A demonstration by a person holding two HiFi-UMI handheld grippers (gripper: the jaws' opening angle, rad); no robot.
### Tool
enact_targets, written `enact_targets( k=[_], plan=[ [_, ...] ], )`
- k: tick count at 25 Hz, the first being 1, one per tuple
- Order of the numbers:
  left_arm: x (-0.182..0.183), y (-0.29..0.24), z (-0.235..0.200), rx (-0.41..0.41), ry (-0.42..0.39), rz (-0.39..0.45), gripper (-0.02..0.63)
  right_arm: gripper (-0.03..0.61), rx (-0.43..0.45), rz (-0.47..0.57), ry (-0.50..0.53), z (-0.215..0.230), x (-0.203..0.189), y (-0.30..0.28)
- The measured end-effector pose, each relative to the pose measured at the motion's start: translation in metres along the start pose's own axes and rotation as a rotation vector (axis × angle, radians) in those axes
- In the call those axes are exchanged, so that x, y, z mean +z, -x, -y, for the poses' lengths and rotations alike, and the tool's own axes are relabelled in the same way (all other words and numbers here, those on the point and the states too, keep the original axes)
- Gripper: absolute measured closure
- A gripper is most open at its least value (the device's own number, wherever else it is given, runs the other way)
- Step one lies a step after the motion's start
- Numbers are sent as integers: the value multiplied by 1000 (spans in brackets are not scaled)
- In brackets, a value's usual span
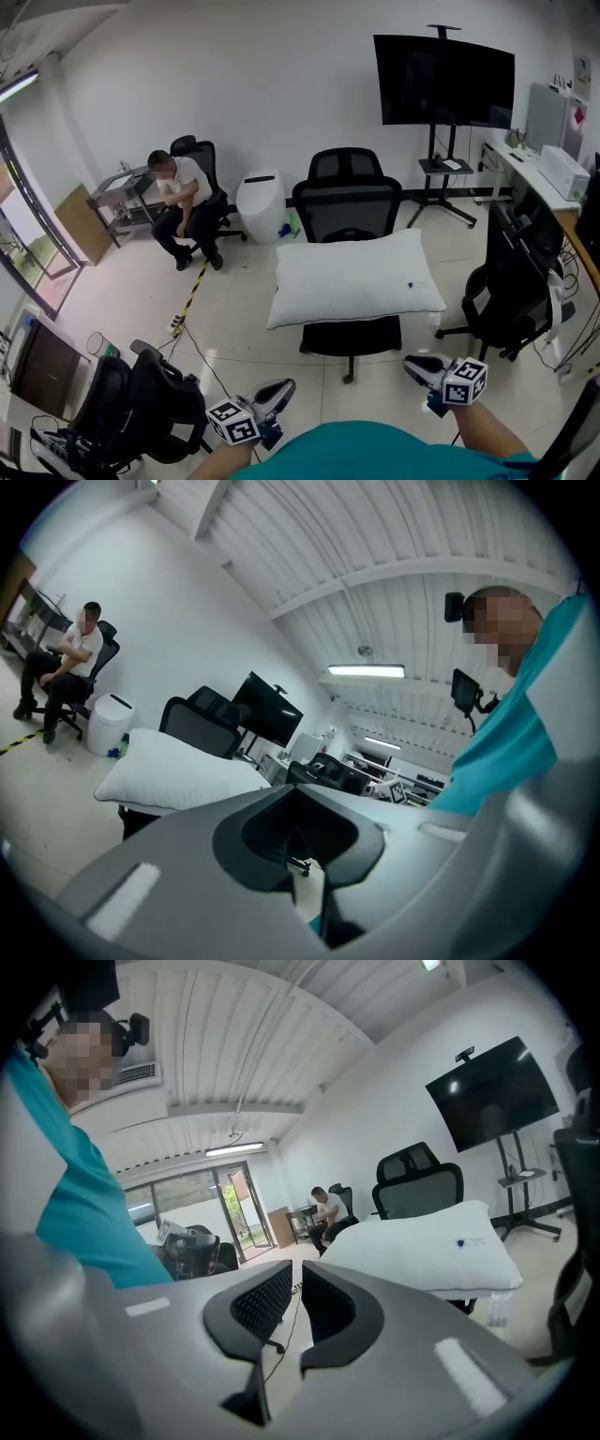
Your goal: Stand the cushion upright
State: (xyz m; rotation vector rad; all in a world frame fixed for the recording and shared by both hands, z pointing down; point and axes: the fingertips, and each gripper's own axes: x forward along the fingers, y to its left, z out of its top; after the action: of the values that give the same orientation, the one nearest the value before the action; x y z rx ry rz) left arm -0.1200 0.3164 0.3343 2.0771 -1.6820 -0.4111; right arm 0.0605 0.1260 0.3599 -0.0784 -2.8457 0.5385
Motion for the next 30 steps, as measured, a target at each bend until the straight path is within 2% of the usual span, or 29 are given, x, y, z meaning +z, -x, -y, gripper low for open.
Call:
enact_targets(
  k=[7, 10, 13, 17, 20, 23, 27, 30],
  plan=[
    [29, -70, -58, 10, -7, -11, 601, 522, -20, -25, -4, 82, 28, -37],
    [42, -84, -103, 5, 18, -1, 601, 495, -74, -40, -20, 112, 35, -60],
    [55, -95, -161, -13, 24, -29, 597, 453, -152, -65, -4, 144, 47, -89],
    [64, -105, -259, 30, 67, -135, 476, 365, -293, -118, -65, 198, 53, -110],
    [68, -119, -329, 75, 100, -245, 332, 283, -395, -163, -129, 245, 57, -106],
    [61, -137, -388, 142, 142, -340, 217, 218, -469, -213, -210, 296, 54, -94],
    [38, -174, -433, 163, 251, -456, 48, 140, -510, -288, -277, 372, 45, -81],
    [14, -199, -454, 185, 301, -541, 11, 58, -472, -315, -338, 418, 37, -81]
  ],
)
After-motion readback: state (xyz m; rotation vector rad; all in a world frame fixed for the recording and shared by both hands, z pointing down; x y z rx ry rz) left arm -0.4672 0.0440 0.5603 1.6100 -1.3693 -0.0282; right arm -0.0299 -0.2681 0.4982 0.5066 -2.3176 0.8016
